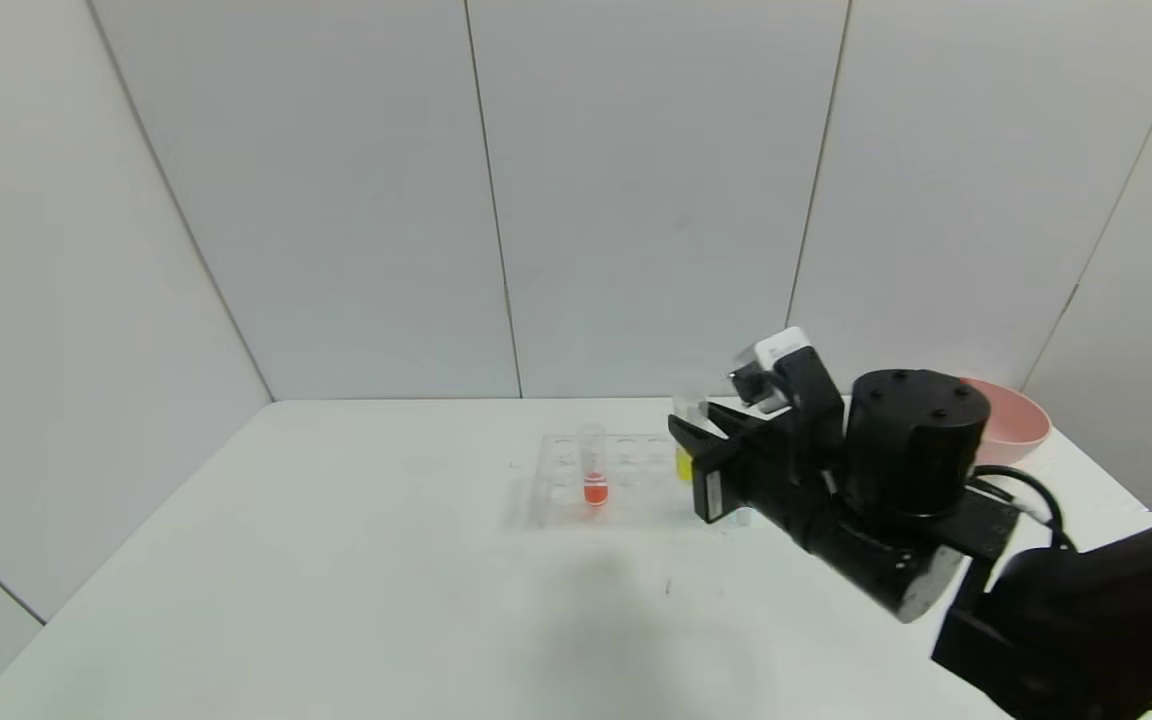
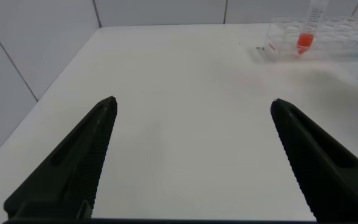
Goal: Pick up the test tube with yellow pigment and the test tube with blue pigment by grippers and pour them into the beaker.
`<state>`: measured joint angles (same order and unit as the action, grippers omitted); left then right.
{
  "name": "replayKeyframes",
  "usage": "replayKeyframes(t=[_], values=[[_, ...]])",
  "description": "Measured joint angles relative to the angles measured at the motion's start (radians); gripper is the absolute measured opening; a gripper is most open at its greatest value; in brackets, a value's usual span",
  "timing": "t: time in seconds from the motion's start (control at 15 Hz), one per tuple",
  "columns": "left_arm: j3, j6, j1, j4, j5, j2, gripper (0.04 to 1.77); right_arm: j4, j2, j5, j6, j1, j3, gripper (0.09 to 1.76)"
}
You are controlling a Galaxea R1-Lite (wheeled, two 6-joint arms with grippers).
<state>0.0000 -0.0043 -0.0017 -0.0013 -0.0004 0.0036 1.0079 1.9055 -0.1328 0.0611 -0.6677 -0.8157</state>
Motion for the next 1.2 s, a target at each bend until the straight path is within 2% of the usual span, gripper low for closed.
replayKeyframes(t=[0.13,0.27,0.47,0.67,0.87,1.2], values=[[0.000,0.000,0.000,0.000,0.000,0.000,1.76,-0.072,-0.114,0.214,0.001,0.097,0.086,0.49],[0.000,0.000,0.000,0.000,0.000,0.000,1.76,-0.187,-0.221,0.419,0.008,0.229,0.145,0.49],[0.000,0.000,0.000,0.000,0.000,0.000,1.76,-0.362,-0.340,0.704,0.063,0.457,0.165,0.49],[0.000,0.000,0.000,0.000,0.000,0.000,1.76,-0.457,-0.384,0.919,0.201,0.694,0.145,0.49],[0.000,0.000,0.000,0.000,0.000,0.000,1.76,-0.590,-0.338,0.983,0.321,0.856,0.053,0.49],[0.000,0.000,0.000,0.000,0.000,0.000,1.76,-0.863,-0.184,1.004,0.456,0.984,-0.228,0.49]])
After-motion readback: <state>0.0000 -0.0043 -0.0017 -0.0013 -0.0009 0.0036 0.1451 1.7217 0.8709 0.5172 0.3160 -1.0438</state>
